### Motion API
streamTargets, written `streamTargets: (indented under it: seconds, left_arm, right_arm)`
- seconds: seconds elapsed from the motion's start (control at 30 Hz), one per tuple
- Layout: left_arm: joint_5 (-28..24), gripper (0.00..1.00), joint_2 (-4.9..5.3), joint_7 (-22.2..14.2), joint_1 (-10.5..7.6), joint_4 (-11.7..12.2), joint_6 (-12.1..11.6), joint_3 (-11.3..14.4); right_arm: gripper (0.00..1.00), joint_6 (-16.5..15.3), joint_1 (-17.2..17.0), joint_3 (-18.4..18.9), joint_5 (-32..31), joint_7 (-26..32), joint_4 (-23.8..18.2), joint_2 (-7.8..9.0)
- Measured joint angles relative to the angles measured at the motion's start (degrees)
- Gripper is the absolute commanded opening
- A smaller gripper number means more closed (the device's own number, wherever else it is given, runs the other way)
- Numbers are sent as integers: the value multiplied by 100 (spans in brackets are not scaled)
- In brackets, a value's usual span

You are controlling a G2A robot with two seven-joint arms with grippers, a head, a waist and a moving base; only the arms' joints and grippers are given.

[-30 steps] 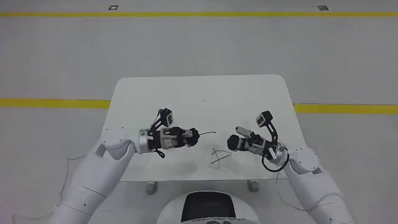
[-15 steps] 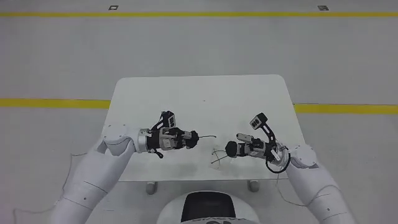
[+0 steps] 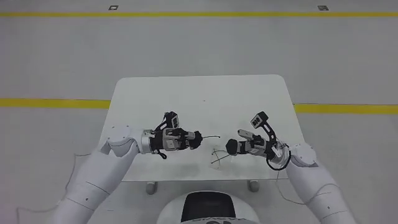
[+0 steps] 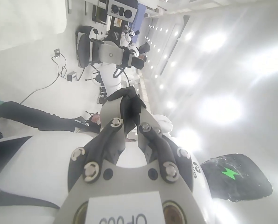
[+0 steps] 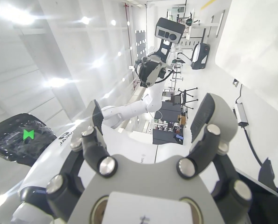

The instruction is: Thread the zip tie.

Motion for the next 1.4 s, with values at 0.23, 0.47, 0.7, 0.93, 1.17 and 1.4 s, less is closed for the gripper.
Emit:
streamTargets:
  seconds: [0.23, 0.47, 0.7, 0.93, 1.17, 1.4]
  left_arm:
    - [-126, 0, 2, -46, -97, 102, -9, 122]
    - [-197, 0, -4, 25, -160, 165, -53, 261]
    - [-294, 0, -31, 175, -204, 182, -165, 435]
    - [-339, 0, -42, 317, -233, 175, -431, 515]
    - [-329, 0, -42, 351, -230, 173, -484, 511]
    - [-213, 0, -48, 506, -194, 76, -637, 600]
  right_arm:
    - [100, -30, 196, -109, 312, 199, 341, -24]
    - [100, -188, 238, -211, 539, 287, 472, -51]
    - [100, -253, 263, -327, 609, 263, 510, -80]
    - [100, -251, 268, -330, 617, 244, 539, -89]
    - [100, -251, 271, -330, 631, 265, 565, -88]
    - [100, -153, 223, -343, 557, 20, 416, -82]
